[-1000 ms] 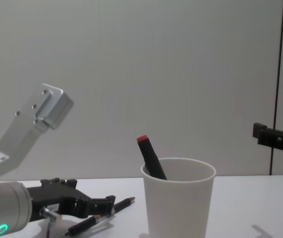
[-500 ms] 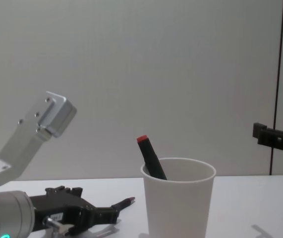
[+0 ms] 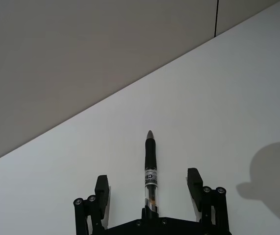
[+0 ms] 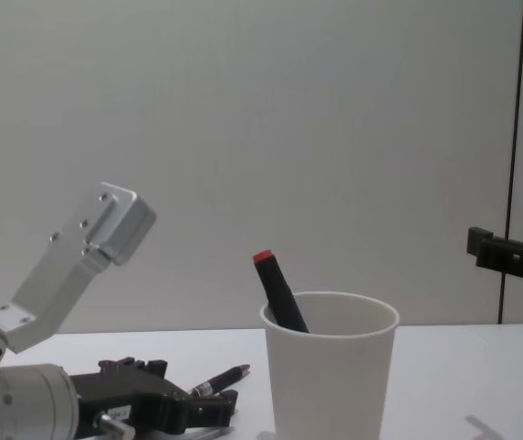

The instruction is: Place the pen into the pen holder.

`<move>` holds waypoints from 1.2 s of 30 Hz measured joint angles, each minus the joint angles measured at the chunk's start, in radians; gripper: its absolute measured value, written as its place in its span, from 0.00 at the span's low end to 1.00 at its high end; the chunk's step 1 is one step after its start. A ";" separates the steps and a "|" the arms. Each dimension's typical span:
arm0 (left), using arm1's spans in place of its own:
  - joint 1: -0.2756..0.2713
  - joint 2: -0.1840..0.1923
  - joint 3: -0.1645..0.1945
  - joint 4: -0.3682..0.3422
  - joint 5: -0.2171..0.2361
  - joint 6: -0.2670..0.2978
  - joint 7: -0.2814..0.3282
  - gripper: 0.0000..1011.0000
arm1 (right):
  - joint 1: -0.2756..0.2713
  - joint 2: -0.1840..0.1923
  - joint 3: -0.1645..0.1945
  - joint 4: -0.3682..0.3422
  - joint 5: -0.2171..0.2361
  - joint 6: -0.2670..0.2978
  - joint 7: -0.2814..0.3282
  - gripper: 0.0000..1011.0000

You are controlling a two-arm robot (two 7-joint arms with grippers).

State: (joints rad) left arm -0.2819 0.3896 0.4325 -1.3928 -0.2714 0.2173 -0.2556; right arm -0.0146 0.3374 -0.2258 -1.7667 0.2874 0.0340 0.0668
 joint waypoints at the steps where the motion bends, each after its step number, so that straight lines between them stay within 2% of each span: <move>1: -0.001 -0.002 0.000 0.002 -0.001 0.003 -0.001 0.99 | 0.000 0.000 0.000 0.000 0.000 0.000 0.000 0.99; 16: -0.009 -0.014 0.002 0.013 -0.007 0.021 -0.003 0.98 | 0.000 0.000 0.000 0.000 0.000 0.000 0.000 0.99; 21: -0.010 -0.015 0.003 0.013 -0.008 0.024 -0.005 0.90 | 0.000 0.000 0.000 0.000 0.000 0.000 0.000 0.99; 24: -0.010 -0.016 0.004 0.013 -0.008 0.025 -0.006 0.78 | 0.000 0.000 0.000 0.000 0.000 0.000 0.000 0.99; 26: -0.010 -0.017 0.004 0.013 -0.008 0.026 -0.006 0.75 | 0.000 0.000 0.000 0.000 0.000 0.000 0.000 0.99; 36: -0.011 -0.018 0.004 0.016 -0.008 0.029 -0.005 0.68 | 0.000 0.000 0.000 0.000 0.000 0.000 0.000 0.99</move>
State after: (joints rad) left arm -0.2930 0.3717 0.4368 -1.3772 -0.2796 0.2464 -0.2601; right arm -0.0146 0.3375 -0.2259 -1.7667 0.2874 0.0340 0.0667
